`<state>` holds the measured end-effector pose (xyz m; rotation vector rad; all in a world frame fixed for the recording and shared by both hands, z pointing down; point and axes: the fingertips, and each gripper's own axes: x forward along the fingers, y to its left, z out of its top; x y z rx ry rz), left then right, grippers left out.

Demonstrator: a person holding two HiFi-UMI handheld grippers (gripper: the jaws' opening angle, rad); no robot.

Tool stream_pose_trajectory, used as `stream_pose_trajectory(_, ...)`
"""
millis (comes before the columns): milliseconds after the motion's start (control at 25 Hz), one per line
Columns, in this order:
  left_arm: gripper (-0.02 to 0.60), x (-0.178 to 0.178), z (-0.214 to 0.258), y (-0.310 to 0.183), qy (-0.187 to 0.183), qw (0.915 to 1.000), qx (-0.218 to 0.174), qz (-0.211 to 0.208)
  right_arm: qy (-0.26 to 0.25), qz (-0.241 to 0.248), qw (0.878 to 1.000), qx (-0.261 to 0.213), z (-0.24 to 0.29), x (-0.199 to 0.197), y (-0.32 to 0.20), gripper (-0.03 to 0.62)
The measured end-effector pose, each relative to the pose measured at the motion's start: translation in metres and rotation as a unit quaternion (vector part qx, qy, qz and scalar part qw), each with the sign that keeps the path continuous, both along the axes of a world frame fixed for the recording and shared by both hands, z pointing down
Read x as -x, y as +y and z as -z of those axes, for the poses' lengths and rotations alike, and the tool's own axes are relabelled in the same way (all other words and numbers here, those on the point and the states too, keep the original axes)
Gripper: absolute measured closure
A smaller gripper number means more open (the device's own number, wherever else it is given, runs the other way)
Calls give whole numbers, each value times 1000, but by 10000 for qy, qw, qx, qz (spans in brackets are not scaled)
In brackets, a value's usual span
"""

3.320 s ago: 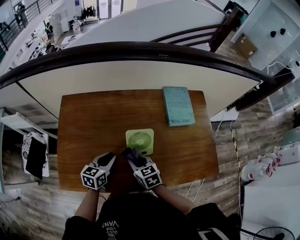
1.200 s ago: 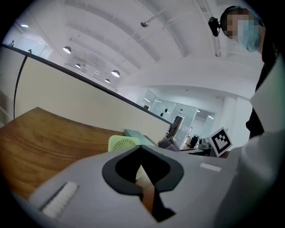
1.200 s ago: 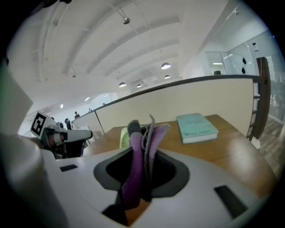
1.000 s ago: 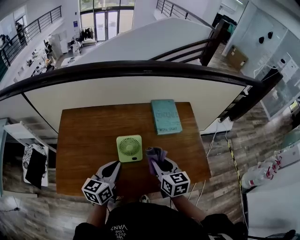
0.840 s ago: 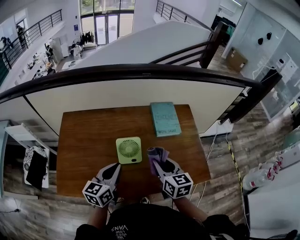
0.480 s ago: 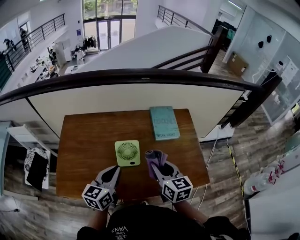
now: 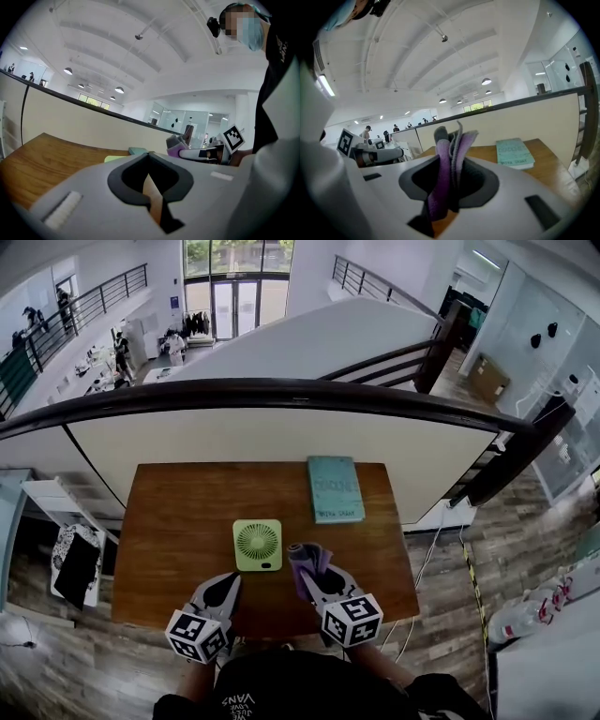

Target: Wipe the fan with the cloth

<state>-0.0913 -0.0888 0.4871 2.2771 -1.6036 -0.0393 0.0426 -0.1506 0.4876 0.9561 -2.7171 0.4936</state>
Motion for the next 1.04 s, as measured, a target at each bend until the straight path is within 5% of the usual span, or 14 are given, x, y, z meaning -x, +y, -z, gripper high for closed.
stream_pose_trajectory(1040, 571, 1, -1, 14, 92, 9995, 61, 297, 84, 280, 9995, -71, -4, 4, 7, 484)
